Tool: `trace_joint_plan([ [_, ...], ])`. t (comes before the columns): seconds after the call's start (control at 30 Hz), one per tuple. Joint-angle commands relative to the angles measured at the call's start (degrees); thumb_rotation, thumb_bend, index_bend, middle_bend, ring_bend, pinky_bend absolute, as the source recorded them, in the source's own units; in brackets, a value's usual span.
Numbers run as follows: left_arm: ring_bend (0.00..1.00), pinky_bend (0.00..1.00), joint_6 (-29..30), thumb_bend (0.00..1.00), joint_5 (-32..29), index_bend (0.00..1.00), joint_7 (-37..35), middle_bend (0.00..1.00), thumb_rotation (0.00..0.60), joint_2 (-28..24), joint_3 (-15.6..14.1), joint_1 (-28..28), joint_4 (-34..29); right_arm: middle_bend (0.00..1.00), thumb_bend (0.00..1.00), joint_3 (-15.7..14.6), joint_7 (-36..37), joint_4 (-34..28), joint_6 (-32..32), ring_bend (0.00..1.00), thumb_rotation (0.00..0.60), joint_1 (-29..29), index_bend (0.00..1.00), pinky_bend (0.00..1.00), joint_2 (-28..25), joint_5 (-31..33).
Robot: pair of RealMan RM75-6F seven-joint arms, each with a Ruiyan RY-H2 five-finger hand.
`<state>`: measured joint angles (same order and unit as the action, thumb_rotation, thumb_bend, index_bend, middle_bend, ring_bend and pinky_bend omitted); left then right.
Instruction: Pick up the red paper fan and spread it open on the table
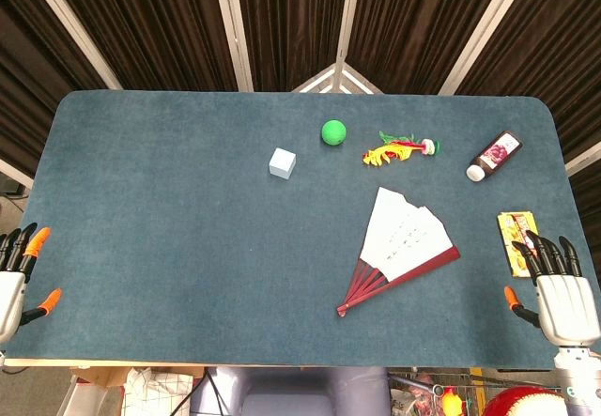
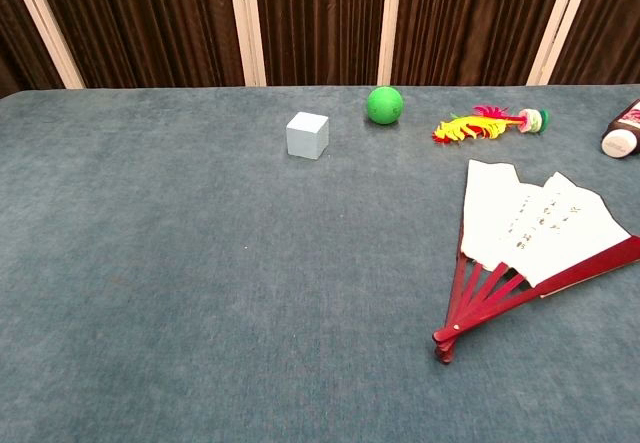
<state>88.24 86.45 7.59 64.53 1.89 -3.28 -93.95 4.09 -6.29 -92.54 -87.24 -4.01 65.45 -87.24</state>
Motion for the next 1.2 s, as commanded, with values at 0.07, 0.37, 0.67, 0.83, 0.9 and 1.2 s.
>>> trace_joint_plan([
  [0.07, 0.0, 0.0, -0.44, 0.34, -0.71, 0.05, -0.39, 0.0, 0.6, -0.12, 0.4, -0.17, 0.12, 0.12, 0.35, 0.11, -0.42, -0.02, 0.45, 0.13, 0.6, -0.32, 0.2, 0.01, 0.23, 0.08],
  [0.37, 0.0, 0.0, -0.62, 0.34, -0.78, 0.05, 0.02, 0.0, 0.6, -0.2, 0.29, -0.14, -0.47, 0.12, 0.35, -0.17, -0.28, 0.31, 0.34, 0.13, 0.6, -0.26, 0.2, 0.01, 0.49, -0.35],
  [0.67, 0.0, 0.0, 2.44, 0.34, 2.56, 0.05, -1.37, 0.0, 0.6, 0.36, -0.15, 0.62, 0.38, 0.12, 0.35, -0.82, 0.9, 0.81, 0.13, 0.13, 0.6, -0.25, 0.21, 0.01, 0.52, -1.77],
  [0.83, 0.0, 0.0, 2.24, 0.34, 3.37, 0.05, -0.09, 0.0, 0.6, 0.59, -0.83, 0.72, -0.02, 0.12, 0.35, -1.45, 1.89, 0.71, 0.19, 0.13, 0.6, -0.72, 0.23, 0.01, 0.98, -3.79],
  [0.9, 0.0, 0.0, 1.67, 0.34, 3.29, 0.05, 0.02, 0.0, 0.6, 0.55, -0.93, 0.54, -0.23, 0.12, 0.35, -1.99, 3.2, 1.2, 0.63, 0.13, 0.6, -1.42, 0.25, 0.01, 1.62, -5.59],
  [1.2, 0.0, 0.0, 0.9, 0.34, 1.23, 0.05, -0.62, 0.0, 0.6, 0.19, -0.09, 0.43, -0.77, 0.12, 0.35, -2.68, 2.3, 7.94, 0.73, 0.13, 0.6, -4.43, 0.29, 0.01, 11.03, -12.14],
])
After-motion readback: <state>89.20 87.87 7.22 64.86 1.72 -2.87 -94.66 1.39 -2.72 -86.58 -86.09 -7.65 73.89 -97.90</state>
